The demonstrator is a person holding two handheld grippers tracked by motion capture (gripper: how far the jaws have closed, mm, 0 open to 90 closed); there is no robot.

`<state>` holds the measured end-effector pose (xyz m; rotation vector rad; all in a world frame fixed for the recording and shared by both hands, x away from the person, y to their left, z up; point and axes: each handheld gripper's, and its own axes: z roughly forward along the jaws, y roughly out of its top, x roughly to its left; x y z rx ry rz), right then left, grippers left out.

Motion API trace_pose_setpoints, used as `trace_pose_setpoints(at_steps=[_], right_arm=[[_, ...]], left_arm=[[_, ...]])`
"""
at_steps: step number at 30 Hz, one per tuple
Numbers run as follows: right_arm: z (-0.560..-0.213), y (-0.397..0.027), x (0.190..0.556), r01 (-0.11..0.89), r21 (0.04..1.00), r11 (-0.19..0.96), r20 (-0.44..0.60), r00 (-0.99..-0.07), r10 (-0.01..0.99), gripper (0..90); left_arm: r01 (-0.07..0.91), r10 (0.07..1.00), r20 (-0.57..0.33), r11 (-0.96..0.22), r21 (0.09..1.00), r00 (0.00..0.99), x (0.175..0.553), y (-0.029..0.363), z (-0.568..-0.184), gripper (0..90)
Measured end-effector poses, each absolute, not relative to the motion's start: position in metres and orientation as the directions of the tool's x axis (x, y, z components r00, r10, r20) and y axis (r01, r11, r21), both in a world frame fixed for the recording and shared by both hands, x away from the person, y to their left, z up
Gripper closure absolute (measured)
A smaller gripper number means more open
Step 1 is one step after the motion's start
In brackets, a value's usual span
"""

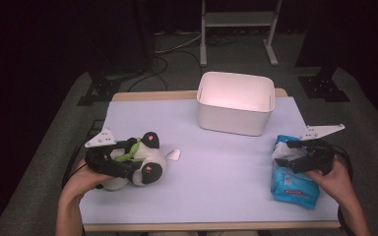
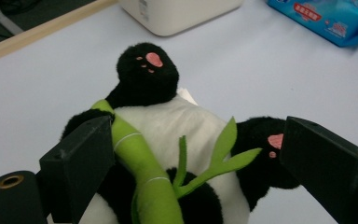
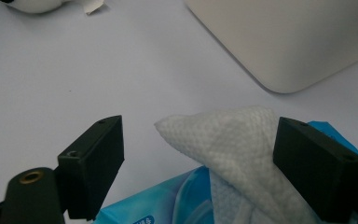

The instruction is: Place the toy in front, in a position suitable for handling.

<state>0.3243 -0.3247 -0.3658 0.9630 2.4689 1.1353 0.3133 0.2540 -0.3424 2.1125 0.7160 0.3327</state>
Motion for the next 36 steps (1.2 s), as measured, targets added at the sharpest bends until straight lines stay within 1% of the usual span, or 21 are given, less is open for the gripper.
trace_pose_setpoints(at_steps=[5,9,13,18,20,22,23,24,25,27,30,31,32,33,34,36], right_arm=[[-0.364,-0.326,0.325,0.456,0.749,0.481,0.035,-0.752,0.658,15.4],[-0.362,-0.326,0.323,0.453,0.748,0.485,0.03,-0.753,0.658,15.3],[-0.359,-0.323,0.323,0.441,0.748,0.496,0.018,-0.761,0.649,15.4],[-0.359,-0.317,0.324,0.436,0.732,0.523,0.003,-0.771,0.637,15.3],[-0.359,-0.315,0.325,0.435,0.727,0.532,-0.005,-0.771,0.637,15.4],[-0.359,-0.313,0.324,0.431,0.722,0.541,-0.014,-0.773,0.634,15.3],[-0.359,-0.313,0.324,0.431,0.721,0.542,-0.014,-0.774,0.633,15.3],[-0.359,-0.312,0.323,0.432,0.719,0.544,-0.015,-0.773,0.634,15.4],[-0.359,-0.312,0.323,0.432,0.719,0.544,-0.015,-0.773,0.634,15.4],[-0.358,-0.312,0.322,0.432,0.721,0.542,-0.015,-0.772,0.635,15.4],[-0.356,-0.313,0.322,0.424,0.725,0.543,-0.022,-0.774,0.633,15.4],[-0.356,-0.313,0.322,0.424,0.725,0.543,-0.022,-0.774,0.633,15.4],[-0.356,-0.313,0.322,0.423,0.725,0.544,-0.023,-0.774,0.632,15.4],[-0.356,-0.313,0.322,0.423,0.724,0.545,-0.025,-0.774,0.633,15.4],[-0.356,-0.313,0.322,0.424,0.722,0.546,-0.025,-0.774,0.633,15.4],[-0.357,-0.312,0.322,0.426,0.718,0.55,-0.026,-0.774,0.633,15.4]], left_arm=[[0.364,0.588,-0.01,-0.487,0.794,0.809,0.313,0.255,-0.341,9.1],[0.379,0.589,-0.011,-0.505,0.775,0.808,0.316,0.257,-0.343,9.1],[0.381,0.566,-0.013,-0.536,0.753,0.824,0.318,0.263,-0.344,9.5],[0.401,0.566,-0.036,-0.535,0.744,0.824,0.324,0.274,-0.346,9.6],[0.393,0.558,-0.029,-0.546,0.739,0.829,0.325,0.276,-0.346,14.8],[0.4,0.564,-0.031,-0.545,0.737,0.825,0.326,0.277,-0.347,14.9],[0.403,0.563,-0.034,-0.548,0.733,0.826,0.327,0.278,-0.347,17.8],[0.396,0.55,-0.03,-0.561,0.727,0.834,0.328,0.281,-0.347,23.2],[0.396,0.55,-0.03,-0.561,0.727,0.834,0.328,0.281,-0.347,23.7],[0.405,0.543,-0.046,-0.566,0.718,0.839,0.329,0.282,-0.347,35.6],[0.413,0.537,-0.059,-0.568,0.712,0.841,0.331,0.283,-0.348,49.7],[0.408,0.529,-0.065,-0.565,0.717,0.846,0.331,0.283,-0.348,49.7],[0.414,0.53,-0.071,-0.565,0.714,0.845,0.332,0.283,-0.347,54.3],[0.429,0.536,-0.083,-0.562,0.707,0.84,0.332,0.283,-0.347,57.1],[0.413,0.526,-0.064,-0.581,0.702,0.848,0.332,0.281,-0.345,62.1],[0.412,0.524,-0.058,-0.592,0.692,0.85,0.332,0.279,-0.343,65.5]])
